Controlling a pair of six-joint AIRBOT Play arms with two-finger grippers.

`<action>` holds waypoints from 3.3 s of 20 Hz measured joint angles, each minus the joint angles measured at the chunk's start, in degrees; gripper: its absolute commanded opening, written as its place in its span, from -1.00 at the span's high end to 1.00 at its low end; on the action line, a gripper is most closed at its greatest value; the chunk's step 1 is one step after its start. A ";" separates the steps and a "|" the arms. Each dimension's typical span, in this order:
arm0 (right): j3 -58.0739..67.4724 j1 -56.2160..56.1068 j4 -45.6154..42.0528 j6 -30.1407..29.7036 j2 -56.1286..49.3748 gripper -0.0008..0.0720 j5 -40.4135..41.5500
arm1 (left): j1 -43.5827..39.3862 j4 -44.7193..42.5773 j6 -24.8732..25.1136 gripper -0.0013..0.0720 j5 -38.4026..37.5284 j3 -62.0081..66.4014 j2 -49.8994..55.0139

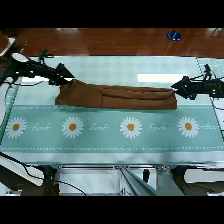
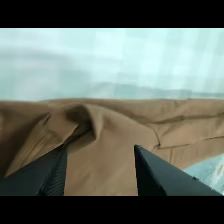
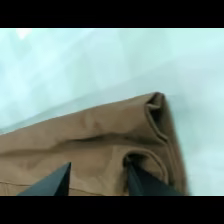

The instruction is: Fold the shirts.

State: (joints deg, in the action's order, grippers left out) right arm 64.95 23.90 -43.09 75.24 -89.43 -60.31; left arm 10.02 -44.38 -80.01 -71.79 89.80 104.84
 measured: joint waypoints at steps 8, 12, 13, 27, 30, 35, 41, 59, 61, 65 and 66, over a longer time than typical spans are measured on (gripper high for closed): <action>-2.56 6.32 -12.13 4.13 1.05 -0.17 -6.88 | 3.91 0.26 5.01 -0.42 -3.45 -8.00 -14.10; -4.09 5.62 -6.05 2.86 0.79 -0.17 -2.12 | -1.40 1.22 6.75 -0.42 2.89 -16.55 -21.77; -4.17 5.46 -4.55 2.36 0.61 -0.17 -1.01 | -2.78 1.33 6.97 -0.42 4.11 -17.75 -22.73; -4.02 -3.93 -1.46 -0.59 -5.35 0.92 -3.21 | -13.00 1.57 7.56 0.70 11.54 -20.57 -23.45; -3.93 -4.61 -2.12 -1.33 -3.28 0.92 -5.22 | -13.64 1.57 7.56 0.90 11.76 -20.59 -23.12; -5.88 -4.94 -8.35 -0.70 9.25 0.92 -7.98 | -16.83 2.03 7.72 0.90 12.61 -20.59 -22.73; -13.70 -5.07 -11.72 2.62 35.23 0.92 -12.15 | -29.38 3.74 7.04 0.90 21.14 -19.10 -18.10; -16.24 -5.11 -8.31 11.63 61.29 0.92 -19.32 | -57.02 16.06 0.94 0.90 17.16 0.24 4.15; -16.24 -5.11 -7.19 11.58 61.27 0.92 -19.34 | -50.71 13.68 0.39 0.90 15.78 -0.02 1.25; -16.24 -8.55 -2.40 10.62 58.42 0.92 -17.29 | -35.17 6.86 -0.59 0.90 13.05 -5.84 -11.08; -16.17 -11.39 -1.51 10.45 56.74 0.92 -15.52 | -31.10 5.09 -0.37 0.90 12.85 -8.39 -15.37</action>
State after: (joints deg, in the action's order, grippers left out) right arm 48.77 12.51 -44.60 85.69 -32.69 -75.83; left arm -21.08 -39.29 -80.38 -58.94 81.41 89.47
